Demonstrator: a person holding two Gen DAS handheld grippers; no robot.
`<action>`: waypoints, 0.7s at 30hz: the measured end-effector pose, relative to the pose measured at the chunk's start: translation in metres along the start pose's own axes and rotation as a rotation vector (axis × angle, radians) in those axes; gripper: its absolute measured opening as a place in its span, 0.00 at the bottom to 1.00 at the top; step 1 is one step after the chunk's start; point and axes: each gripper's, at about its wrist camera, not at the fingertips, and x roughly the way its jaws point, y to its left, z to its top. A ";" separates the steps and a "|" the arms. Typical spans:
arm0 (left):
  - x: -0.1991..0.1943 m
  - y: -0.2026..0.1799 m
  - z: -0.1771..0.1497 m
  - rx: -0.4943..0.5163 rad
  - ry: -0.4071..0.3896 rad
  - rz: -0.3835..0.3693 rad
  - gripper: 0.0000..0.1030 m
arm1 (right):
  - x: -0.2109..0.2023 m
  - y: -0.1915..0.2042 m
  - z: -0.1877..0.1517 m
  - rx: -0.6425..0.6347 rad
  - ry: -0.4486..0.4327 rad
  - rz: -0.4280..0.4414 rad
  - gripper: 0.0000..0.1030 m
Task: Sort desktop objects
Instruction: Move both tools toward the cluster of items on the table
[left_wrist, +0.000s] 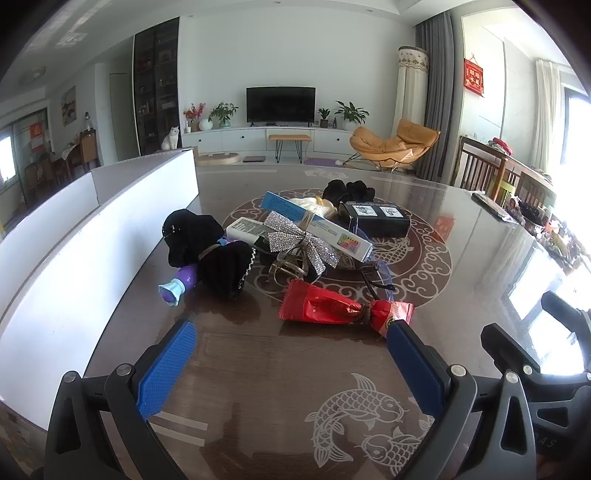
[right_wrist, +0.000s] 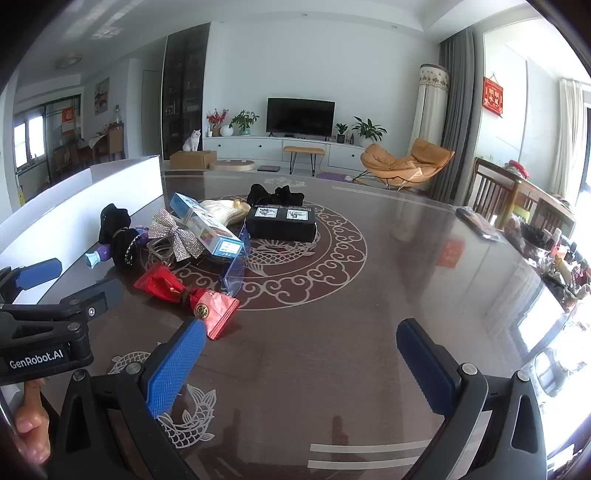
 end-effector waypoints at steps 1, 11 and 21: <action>0.000 0.000 0.000 -0.001 0.001 -0.001 1.00 | 0.000 0.000 0.000 -0.002 -0.001 -0.001 1.00; 0.003 -0.003 -0.001 0.012 0.008 0.001 1.00 | 0.001 0.000 0.000 0.003 0.006 0.007 1.00; 0.003 -0.004 -0.001 0.018 0.012 -0.001 1.00 | 0.003 0.001 -0.001 -0.003 0.012 0.025 1.00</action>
